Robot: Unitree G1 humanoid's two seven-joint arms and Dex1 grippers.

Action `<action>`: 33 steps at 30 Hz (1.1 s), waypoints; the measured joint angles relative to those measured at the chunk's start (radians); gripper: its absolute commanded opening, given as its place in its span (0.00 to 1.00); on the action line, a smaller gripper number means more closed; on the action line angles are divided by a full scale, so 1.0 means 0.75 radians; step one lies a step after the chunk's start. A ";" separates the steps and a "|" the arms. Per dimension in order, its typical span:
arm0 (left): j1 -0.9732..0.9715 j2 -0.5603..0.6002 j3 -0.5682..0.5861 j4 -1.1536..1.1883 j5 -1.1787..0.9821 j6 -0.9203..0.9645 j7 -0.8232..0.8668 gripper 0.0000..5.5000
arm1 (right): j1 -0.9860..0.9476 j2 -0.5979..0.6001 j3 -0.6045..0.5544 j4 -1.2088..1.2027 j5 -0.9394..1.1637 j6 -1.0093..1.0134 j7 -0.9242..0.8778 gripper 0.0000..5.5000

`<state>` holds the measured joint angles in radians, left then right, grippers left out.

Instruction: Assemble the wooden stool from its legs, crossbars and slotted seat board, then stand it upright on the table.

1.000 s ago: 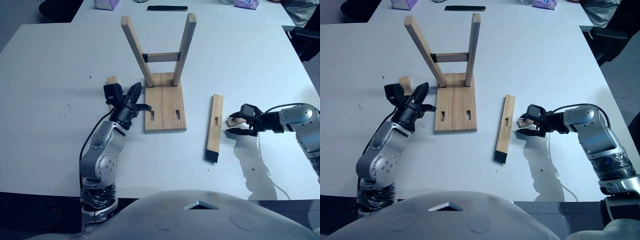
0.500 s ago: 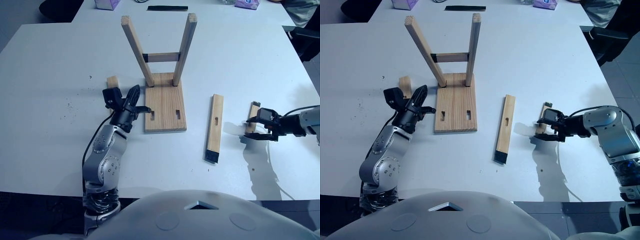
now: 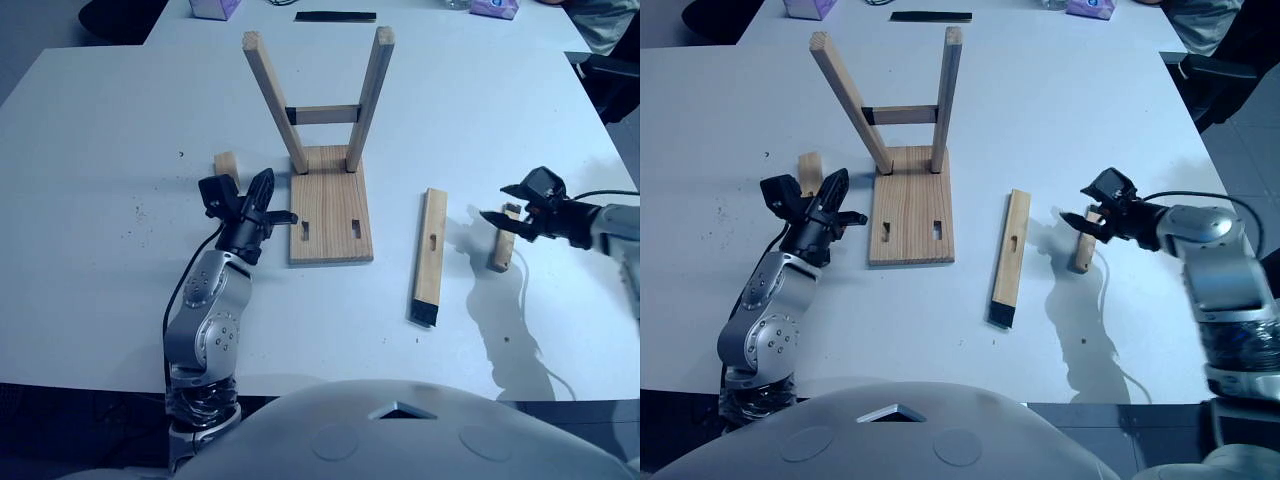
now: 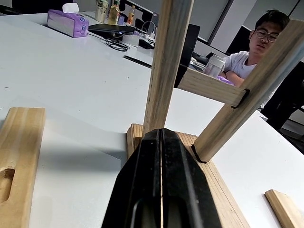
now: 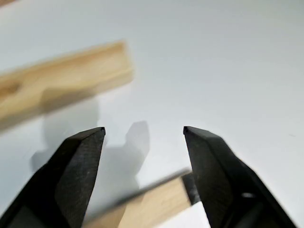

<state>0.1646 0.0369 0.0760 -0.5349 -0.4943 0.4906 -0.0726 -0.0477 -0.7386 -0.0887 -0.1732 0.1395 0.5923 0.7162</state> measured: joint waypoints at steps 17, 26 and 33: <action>-0.053 0.103 0.053 -0.044 -0.069 0.152 -0.012 0.00 | 0.476 0.687 -0.174 -0.715 -0.029 0.492 -0.788 0.60; -0.106 0.126 0.059 0.003 -0.074 0.166 -0.032 0.00 | 0.565 0.709 -0.087 -0.678 -0.103 0.493 -0.857 0.55; -0.108 0.115 0.058 0.003 -0.073 0.166 -0.030 0.00 | 0.555 0.738 -0.115 -0.683 -0.080 0.545 -0.855 0.36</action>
<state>0.0837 0.1229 0.1197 -0.5323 -0.5490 0.6148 -0.0948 0.3684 -0.1848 -0.1752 -0.6854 0.0796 1.0012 0.0751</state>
